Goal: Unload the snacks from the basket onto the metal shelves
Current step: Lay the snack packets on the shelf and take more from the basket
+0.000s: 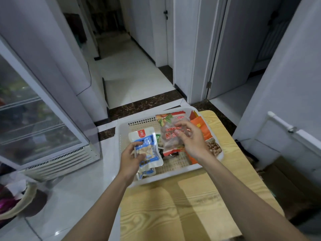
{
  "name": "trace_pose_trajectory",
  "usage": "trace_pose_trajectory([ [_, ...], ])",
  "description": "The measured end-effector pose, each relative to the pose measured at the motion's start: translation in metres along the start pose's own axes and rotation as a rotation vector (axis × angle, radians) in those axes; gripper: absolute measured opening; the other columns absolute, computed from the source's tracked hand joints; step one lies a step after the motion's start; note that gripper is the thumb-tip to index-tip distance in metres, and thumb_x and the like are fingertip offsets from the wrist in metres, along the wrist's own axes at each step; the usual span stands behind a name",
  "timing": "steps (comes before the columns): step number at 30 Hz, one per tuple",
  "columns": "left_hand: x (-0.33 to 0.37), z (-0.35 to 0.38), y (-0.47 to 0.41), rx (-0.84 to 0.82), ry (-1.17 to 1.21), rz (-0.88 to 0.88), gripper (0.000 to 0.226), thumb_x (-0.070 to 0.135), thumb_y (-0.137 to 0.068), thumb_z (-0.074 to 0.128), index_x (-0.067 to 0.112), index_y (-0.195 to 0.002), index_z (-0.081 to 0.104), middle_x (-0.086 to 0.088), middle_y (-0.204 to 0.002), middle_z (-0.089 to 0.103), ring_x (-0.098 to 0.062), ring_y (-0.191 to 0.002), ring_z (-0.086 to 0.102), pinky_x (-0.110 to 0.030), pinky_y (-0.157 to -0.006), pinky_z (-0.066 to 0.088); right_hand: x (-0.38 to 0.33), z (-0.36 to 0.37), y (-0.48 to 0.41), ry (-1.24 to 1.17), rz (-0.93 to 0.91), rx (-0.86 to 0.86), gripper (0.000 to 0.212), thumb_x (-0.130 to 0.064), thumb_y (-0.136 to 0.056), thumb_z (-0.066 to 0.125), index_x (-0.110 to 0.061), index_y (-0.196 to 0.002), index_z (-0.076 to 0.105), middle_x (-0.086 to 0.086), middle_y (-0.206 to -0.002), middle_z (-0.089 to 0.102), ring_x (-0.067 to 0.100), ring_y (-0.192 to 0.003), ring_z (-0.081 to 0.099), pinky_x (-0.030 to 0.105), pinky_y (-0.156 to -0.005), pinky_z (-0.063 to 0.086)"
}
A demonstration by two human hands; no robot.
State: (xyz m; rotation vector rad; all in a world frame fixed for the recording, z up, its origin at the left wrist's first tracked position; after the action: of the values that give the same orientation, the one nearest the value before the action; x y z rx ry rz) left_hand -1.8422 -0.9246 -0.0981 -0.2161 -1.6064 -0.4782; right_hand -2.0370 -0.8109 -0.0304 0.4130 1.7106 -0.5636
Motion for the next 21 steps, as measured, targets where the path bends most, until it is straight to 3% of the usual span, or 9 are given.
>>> trace_pose_trajectory([
  [3,0.011,0.001,0.021,-0.062,-0.006,0.048,0.041,-0.011,-0.085,0.062,0.028,-0.097,0.066,-0.002,-0.128,0.06,-0.031,-0.103,0.067,-0.05,-0.08,0.059,-0.013,-0.002,0.034,-0.008,0.0,0.057,0.022,-0.008,-0.094,0.061,-0.029,-0.1,0.066,-0.008,-0.12,0.064,0.013,-0.117,0.058,0.027,-0.092,0.054],
  [7,0.027,0.0,0.06,-0.159,-0.029,0.121,0.038,-0.01,-0.087,0.061,0.025,-0.1,0.064,-0.001,-0.124,0.061,-0.029,-0.094,0.068,-0.036,-0.07,0.061,-0.032,-0.006,0.094,0.025,-0.038,0.191,0.028,-0.01,-0.092,0.064,-0.038,-0.095,0.068,-0.021,-0.107,0.067,0.012,-0.109,0.063,0.044,-0.095,0.052],
  [12,0.041,0.001,0.121,-0.318,-0.089,0.199,0.041,-0.007,-0.087,0.063,0.032,-0.1,0.066,-0.002,-0.124,0.06,-0.023,-0.09,0.064,-0.02,-0.059,0.053,-0.063,-0.012,0.184,0.01,-0.021,0.344,0.02,-0.011,-0.093,0.065,-0.028,-0.098,0.07,-0.018,-0.109,0.068,0.005,-0.103,0.065,0.025,-0.086,0.054],
  [14,0.049,0.006,0.147,-0.384,-0.096,0.207,0.039,-0.006,-0.088,0.062,0.031,-0.103,0.065,0.001,-0.124,0.06,-0.016,-0.079,0.062,-0.019,-0.057,0.051,-0.078,-0.018,0.22,0.005,-0.011,0.411,0.021,-0.012,-0.093,0.065,-0.031,-0.098,0.071,-0.019,-0.107,0.07,0.006,-0.102,0.066,0.023,-0.083,0.054],
  [17,0.064,0.021,0.187,-0.487,-0.076,0.233,0.038,-0.004,-0.088,0.062,0.03,-0.105,0.064,0.002,-0.121,0.062,-0.017,-0.083,0.063,-0.024,-0.06,0.053,-0.099,-0.032,0.27,0.003,0.011,0.504,0.022,-0.015,-0.093,0.065,-0.036,-0.096,0.071,-0.017,-0.105,0.071,0.011,-0.099,0.069,0.034,-0.077,0.059],
  [19,0.073,0.035,0.217,-0.554,-0.059,0.246,0.038,-0.004,-0.088,0.062,0.03,-0.106,0.064,0.002,-0.119,0.063,-0.015,-0.087,0.066,-0.023,-0.061,0.054,-0.114,-0.044,0.305,-0.04,0.041,0.567,0.019,-0.015,-0.094,0.063,-0.031,-0.1,0.071,-0.011,-0.105,0.071,0.012,-0.09,0.072,0.035,-0.064,0.061],
  [21,0.081,0.051,0.248,-0.619,-0.043,0.255,0.037,-0.004,-0.088,0.062,0.027,-0.108,0.065,0.004,-0.116,0.065,-0.01,-0.085,0.068,-0.021,-0.061,0.054,-0.128,-0.058,0.34,-0.056,0.041,0.629,0.017,-0.013,-0.095,0.062,-0.022,-0.107,0.071,-0.006,-0.107,0.071,0.01,-0.087,0.073,0.028,-0.061,0.06],
])
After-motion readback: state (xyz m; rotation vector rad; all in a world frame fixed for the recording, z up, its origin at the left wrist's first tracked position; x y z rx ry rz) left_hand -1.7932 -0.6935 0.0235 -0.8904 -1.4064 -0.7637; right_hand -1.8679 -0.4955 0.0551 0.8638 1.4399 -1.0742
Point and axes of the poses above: each hand's wrist, its own y-axis away from the middle knuckle, its own z-axis out of the palm, x = y × z, the point moved 2 cm from there along -y, towards the middle knuckle
